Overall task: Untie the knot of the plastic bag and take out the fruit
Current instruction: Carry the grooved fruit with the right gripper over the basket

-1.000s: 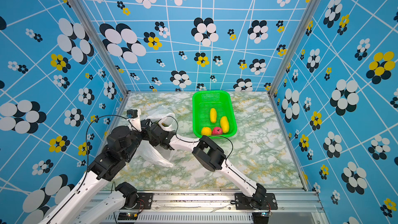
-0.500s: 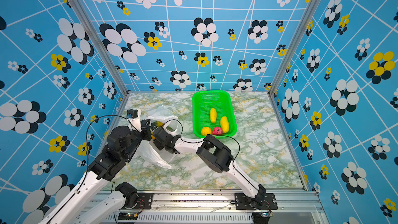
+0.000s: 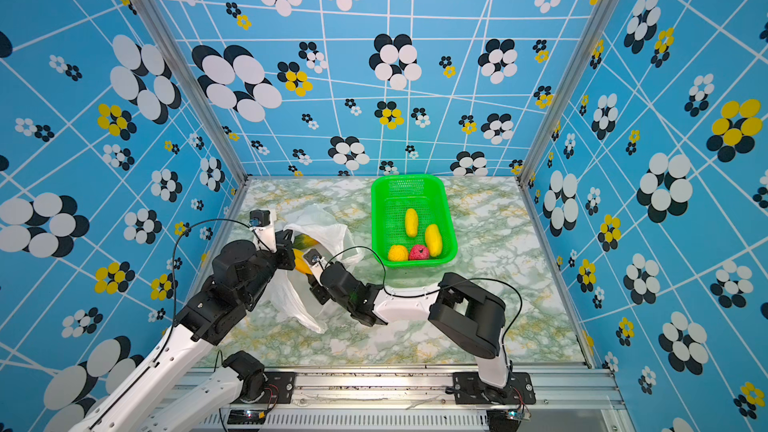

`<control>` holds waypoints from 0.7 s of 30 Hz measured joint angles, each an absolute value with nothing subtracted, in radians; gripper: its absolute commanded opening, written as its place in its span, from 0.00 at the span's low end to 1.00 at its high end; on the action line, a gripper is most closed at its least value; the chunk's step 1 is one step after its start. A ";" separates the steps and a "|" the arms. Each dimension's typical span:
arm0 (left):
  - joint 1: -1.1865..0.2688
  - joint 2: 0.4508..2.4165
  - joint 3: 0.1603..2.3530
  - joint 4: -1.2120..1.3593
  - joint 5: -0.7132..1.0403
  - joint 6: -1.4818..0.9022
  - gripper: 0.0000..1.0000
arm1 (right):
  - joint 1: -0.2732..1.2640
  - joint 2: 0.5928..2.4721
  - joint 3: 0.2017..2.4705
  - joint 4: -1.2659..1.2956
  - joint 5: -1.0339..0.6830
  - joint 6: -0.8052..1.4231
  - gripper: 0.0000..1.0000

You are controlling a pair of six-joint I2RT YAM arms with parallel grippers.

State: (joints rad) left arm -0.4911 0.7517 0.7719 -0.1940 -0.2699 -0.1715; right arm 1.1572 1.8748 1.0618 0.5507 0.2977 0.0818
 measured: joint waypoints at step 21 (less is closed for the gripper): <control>-0.491 0.767 0.772 -0.194 -0.270 -0.171 0.00 | 1.123 1.349 0.539 0.903 0.596 -0.121 0.25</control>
State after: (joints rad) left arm -0.4911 0.7670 0.7719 -0.1940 -0.2695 -0.1711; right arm 1.1233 1.3491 0.5392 0.9031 0.5961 -0.1207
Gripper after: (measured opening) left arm 0.041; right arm 0.372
